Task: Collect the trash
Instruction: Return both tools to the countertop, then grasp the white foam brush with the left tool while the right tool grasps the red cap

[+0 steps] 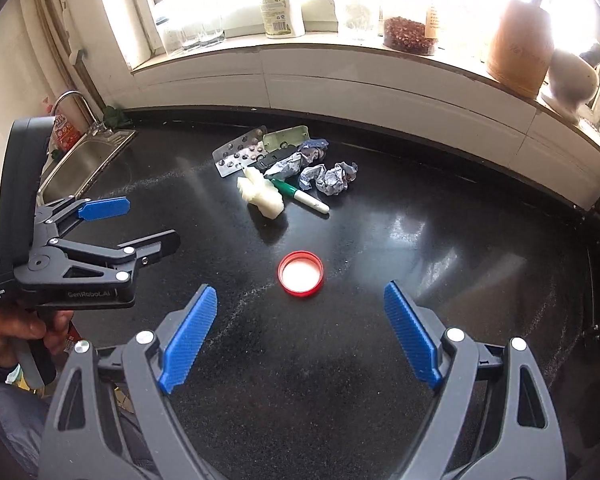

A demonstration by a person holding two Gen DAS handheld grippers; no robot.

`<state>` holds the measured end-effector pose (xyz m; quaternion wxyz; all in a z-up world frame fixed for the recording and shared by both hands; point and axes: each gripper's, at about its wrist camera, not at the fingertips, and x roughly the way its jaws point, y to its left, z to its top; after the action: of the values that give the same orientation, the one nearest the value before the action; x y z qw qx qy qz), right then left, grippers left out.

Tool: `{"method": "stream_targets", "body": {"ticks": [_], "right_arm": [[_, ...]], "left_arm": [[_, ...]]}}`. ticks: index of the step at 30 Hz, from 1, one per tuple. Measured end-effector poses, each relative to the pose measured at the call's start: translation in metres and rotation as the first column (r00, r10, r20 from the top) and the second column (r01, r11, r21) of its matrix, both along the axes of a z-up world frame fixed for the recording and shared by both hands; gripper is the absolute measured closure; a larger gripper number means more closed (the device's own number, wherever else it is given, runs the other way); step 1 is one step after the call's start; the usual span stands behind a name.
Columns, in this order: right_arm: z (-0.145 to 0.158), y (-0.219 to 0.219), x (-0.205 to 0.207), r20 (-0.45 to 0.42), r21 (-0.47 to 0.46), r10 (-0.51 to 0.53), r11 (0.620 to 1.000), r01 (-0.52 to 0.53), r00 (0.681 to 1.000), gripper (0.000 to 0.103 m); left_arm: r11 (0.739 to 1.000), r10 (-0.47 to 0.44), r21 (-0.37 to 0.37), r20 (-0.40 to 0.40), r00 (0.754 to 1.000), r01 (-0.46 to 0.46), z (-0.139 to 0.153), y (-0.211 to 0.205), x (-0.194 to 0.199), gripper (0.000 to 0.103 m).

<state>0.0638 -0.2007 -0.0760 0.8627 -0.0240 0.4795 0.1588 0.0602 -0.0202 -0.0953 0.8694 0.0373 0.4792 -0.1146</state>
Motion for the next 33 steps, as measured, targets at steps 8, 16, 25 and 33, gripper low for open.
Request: {"method": "stream_targets", "body": {"ticks": [8, 16, 25, 33], "right_arm": [[-0.04, 0.012, 0.028, -0.041, -0.028, 0.056, 0.998, -0.057, 0.998, 0.02], [-0.096, 0.03, 0.065, -0.13, -0.059, 0.113, 0.991, -0.122, 0.985, 0.02], [-0.139, 0.042, 0.092, -0.179, -0.112, 0.168, 0.975, -0.19, 0.969, 0.033], [-0.133, 0.043, 0.087, -0.157, -0.13, 0.187, 0.969, -0.208, 0.97, 0.054]], "left_arm": [[0.999, 0.029, -0.011, -0.071, 0.997, -0.03, -0.035, -0.018, 0.058, 0.01], [0.988, 0.127, -0.058, -0.184, 0.975, -0.14, -0.081, -0.02, 0.12, 0.011], [0.991, 0.111, -0.049, -0.226, 0.968, -0.125, -0.107, -0.024, 0.15, 0.041], [0.994, 0.078, -0.056, -0.205, 0.976, -0.091, -0.093, -0.018, 0.135, 0.07]]}}
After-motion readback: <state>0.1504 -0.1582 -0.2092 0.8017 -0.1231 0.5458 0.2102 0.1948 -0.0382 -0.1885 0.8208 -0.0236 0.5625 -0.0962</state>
